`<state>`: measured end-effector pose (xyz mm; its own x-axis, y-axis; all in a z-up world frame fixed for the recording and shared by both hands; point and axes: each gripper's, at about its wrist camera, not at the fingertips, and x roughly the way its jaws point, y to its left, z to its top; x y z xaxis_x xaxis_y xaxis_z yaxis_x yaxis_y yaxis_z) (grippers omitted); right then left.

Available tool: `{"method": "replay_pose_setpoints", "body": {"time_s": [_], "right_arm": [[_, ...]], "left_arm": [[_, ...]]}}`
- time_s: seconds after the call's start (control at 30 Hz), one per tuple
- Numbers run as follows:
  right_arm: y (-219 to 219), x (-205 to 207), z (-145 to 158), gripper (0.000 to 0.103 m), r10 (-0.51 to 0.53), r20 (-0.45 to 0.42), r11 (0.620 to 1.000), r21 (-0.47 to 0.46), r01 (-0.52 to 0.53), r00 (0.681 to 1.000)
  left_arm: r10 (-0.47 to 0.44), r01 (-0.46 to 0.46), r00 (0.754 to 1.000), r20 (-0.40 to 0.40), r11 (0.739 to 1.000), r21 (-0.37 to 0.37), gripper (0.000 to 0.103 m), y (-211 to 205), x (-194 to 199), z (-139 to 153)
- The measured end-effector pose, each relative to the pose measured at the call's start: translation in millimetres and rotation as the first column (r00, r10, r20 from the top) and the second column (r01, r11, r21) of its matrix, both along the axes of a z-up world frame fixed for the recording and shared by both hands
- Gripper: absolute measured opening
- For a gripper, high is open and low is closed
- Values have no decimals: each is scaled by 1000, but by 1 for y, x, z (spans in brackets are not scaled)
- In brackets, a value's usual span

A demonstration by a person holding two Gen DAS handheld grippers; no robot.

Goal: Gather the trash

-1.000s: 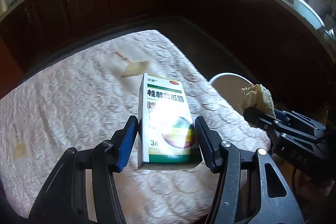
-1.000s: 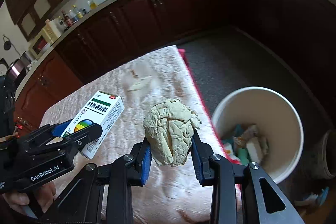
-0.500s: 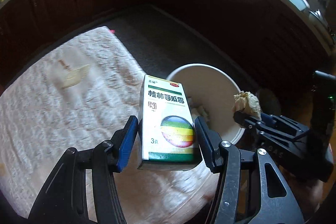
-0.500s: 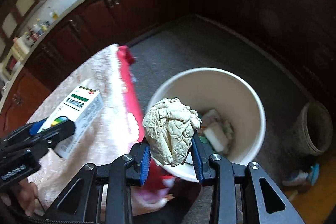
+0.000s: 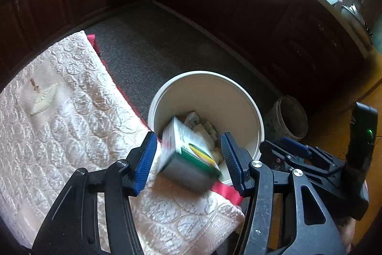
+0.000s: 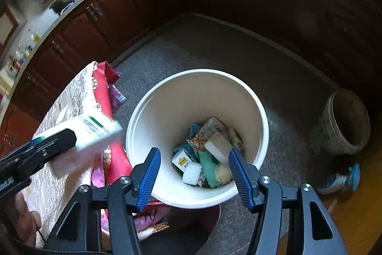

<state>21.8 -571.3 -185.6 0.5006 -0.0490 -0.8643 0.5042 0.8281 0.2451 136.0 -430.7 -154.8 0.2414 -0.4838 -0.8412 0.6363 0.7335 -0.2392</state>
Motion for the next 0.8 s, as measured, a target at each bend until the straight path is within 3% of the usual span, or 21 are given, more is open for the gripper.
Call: {"method": "replay_pose_setpoints", "body": {"time_s": [0.23, 0.5, 0.67, 0.8], "right_arm": [[-4, -13, 0, 58, -32, 0, 999, 22, 32, 999], [9, -10, 5, 61, -8, 28, 1000, 10, 8, 1000], [26, -8, 15, 62, 16, 43, 999, -30, -14, 999], [38, -11, 30, 65, 19, 78, 999, -51, -15, 997]], "left_arm": [[-10, 10, 1000, -5, 1000, 21, 55, -3, -3, -7], [18, -19, 999, 42, 999, 28, 60, 12, -16, 6], [60, -62, 992, 115, 998, 15, 71, 31, -23, 19], [90, -93, 981, 174, 996, 5, 71, 52, -28, 31]]}}
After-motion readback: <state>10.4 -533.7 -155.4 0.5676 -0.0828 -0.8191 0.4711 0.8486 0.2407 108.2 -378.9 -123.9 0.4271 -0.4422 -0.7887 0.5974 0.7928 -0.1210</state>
